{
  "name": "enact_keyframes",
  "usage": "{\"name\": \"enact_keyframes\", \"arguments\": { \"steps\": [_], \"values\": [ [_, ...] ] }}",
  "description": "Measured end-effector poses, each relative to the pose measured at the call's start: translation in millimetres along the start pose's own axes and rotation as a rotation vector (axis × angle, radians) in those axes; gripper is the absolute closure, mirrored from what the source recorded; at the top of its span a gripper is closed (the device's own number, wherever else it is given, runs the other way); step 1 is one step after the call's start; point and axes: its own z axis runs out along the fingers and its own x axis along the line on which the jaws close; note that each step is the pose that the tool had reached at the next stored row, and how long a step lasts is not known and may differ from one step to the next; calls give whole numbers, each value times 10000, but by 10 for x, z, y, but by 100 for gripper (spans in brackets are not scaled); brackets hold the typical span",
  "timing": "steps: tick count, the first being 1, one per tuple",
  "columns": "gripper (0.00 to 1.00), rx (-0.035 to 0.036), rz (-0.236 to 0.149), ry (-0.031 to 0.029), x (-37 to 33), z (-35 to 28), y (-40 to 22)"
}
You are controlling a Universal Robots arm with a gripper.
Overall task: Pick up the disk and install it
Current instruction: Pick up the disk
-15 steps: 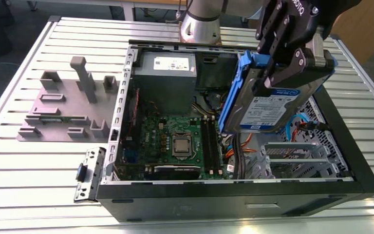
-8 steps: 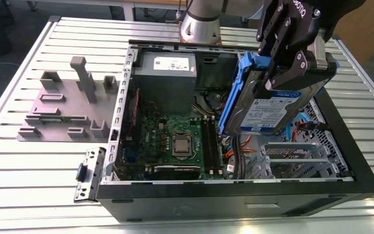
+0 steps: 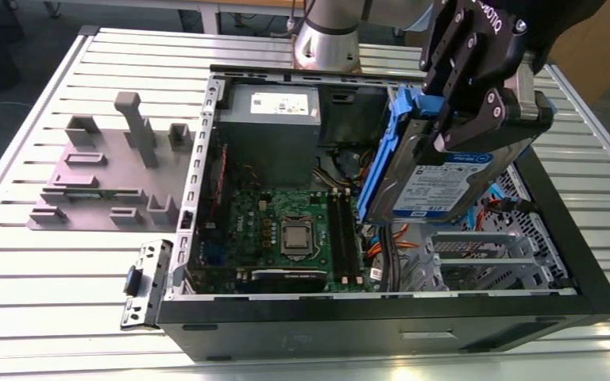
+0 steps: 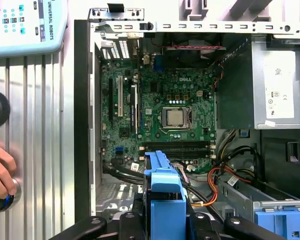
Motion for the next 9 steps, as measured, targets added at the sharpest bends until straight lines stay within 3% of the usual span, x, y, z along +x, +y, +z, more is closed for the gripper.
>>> {"name": "enact_keyframes", "arguments": {
  "steps": [9],
  "values": [
    [64,0,0,0,56,-2,-2]
  ]
}}
